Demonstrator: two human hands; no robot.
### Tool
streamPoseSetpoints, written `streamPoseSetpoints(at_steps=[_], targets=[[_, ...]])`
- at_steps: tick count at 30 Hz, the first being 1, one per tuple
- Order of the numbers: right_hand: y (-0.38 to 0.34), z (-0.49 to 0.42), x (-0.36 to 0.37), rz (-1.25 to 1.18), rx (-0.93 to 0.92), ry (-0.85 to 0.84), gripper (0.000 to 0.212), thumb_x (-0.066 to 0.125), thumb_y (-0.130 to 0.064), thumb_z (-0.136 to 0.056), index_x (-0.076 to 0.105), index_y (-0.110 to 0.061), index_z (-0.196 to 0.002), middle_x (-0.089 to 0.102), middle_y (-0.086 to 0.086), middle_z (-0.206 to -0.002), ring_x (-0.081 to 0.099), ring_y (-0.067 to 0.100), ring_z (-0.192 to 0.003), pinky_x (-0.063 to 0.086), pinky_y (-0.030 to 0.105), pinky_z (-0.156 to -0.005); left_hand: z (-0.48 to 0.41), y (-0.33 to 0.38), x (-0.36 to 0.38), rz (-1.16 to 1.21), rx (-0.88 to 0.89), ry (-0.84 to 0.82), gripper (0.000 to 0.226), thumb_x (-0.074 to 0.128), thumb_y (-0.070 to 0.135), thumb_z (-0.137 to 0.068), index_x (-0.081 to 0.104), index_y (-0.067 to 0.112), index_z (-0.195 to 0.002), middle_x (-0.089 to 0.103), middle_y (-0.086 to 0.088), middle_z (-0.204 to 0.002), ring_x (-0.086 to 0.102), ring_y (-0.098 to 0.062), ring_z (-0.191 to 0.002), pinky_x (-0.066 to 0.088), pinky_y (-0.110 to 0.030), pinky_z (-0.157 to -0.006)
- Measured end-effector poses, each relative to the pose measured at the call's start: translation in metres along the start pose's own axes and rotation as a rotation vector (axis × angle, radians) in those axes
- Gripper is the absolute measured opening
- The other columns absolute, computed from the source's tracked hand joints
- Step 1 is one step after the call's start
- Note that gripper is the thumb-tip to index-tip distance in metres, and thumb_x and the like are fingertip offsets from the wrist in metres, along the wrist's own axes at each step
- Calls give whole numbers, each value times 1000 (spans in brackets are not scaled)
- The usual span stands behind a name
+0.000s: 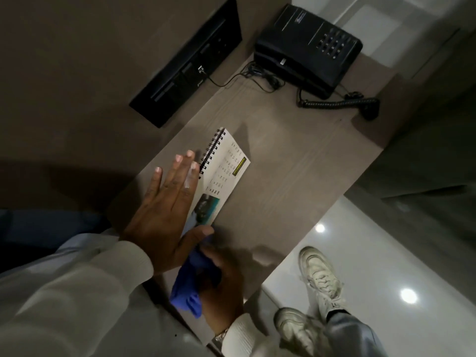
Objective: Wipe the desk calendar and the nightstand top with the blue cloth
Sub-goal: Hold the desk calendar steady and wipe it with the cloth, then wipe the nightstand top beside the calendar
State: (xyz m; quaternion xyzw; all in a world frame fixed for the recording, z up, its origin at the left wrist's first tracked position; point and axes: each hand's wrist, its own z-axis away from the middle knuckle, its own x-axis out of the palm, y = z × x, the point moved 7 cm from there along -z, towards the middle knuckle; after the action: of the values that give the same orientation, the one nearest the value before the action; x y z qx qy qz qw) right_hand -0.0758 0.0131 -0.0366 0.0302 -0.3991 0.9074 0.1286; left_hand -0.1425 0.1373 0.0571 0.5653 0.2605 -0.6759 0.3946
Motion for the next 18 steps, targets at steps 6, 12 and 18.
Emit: streamPoseSetpoints(at_steps=[6,12,18], targets=[[-78,-17,-78,207,-117,-42,51,56,10,-89,63,-38,-104,69,-17,-102,68,-7,-89,55,13,-79,1,0,-2,0,-13,15,86,19,66,-88,-3,11,-150,-2,-11,-162,-1,-25,-149,2,-50,-120],[-201,-74,-151,955,-550,212,48,58,11,-81,63,-7,-125,68,21,-122,64,37,-111,46,37,-98,3,1,-7,-56,-44,44,82,19,62,-89,9,8,-150,13,-14,-160,9,-28,-149,14,-53,-118],[-196,-136,-139,1535,-418,-7,55,60,-6,-86,48,-11,-140,40,21,-152,42,43,-136,39,50,-109,15,-4,-21,52,-181,180,71,22,53,-92,23,10,-148,22,-10,-159,12,-27,-148,17,-54,-118]])
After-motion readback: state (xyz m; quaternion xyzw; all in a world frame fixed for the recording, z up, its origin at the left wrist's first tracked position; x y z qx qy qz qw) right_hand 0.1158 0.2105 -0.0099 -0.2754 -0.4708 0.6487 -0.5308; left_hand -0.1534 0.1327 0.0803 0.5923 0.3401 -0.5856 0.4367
